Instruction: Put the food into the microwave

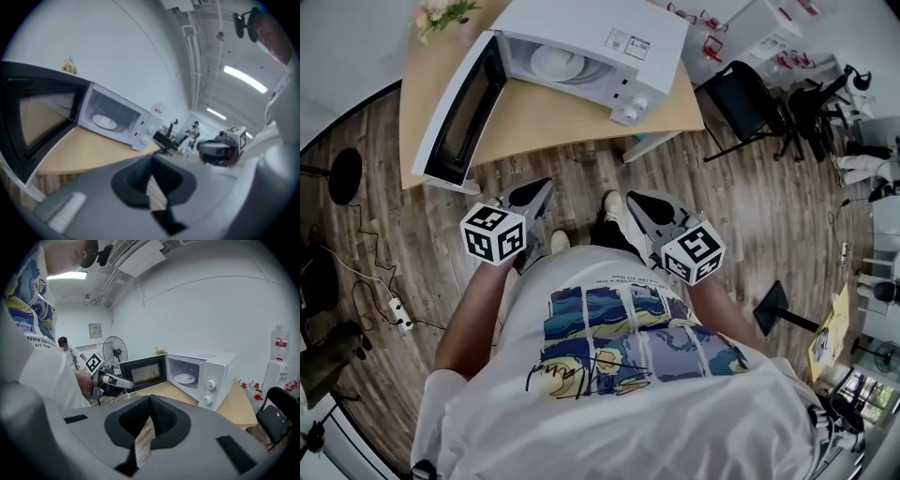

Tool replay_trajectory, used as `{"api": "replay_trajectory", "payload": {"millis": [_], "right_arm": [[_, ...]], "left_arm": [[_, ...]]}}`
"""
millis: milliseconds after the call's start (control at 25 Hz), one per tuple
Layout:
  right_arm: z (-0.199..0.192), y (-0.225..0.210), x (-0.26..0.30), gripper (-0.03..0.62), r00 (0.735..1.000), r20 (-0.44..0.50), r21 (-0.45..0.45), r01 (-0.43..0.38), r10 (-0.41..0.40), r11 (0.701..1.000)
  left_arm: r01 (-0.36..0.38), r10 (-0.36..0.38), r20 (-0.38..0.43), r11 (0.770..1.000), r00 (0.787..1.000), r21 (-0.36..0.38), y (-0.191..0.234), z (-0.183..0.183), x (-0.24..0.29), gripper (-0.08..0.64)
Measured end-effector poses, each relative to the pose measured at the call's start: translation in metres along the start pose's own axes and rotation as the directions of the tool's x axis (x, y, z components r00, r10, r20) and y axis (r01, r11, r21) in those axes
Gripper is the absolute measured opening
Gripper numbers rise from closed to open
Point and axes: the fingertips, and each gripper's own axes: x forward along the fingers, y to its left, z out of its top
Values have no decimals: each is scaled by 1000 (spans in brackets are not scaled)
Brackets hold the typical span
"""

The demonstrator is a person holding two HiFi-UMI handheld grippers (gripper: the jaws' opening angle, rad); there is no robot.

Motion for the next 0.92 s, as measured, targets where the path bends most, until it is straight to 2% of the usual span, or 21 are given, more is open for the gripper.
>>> {"api": "replay_trajectory", "payload": {"millis": [680, 920], "right_arm": [[-2, 1, -6, 7, 1000, 9, -4, -1, 1, 1000], [-4, -12, -23, 6, 999, 3, -5, 37, -37, 999]], "left_arm": [[-27, 27, -20, 1000, 999, -10, 0, -12, -1, 8], [-5, 5, -18, 1000, 1000, -17, -9, -11, 15, 8]]}}
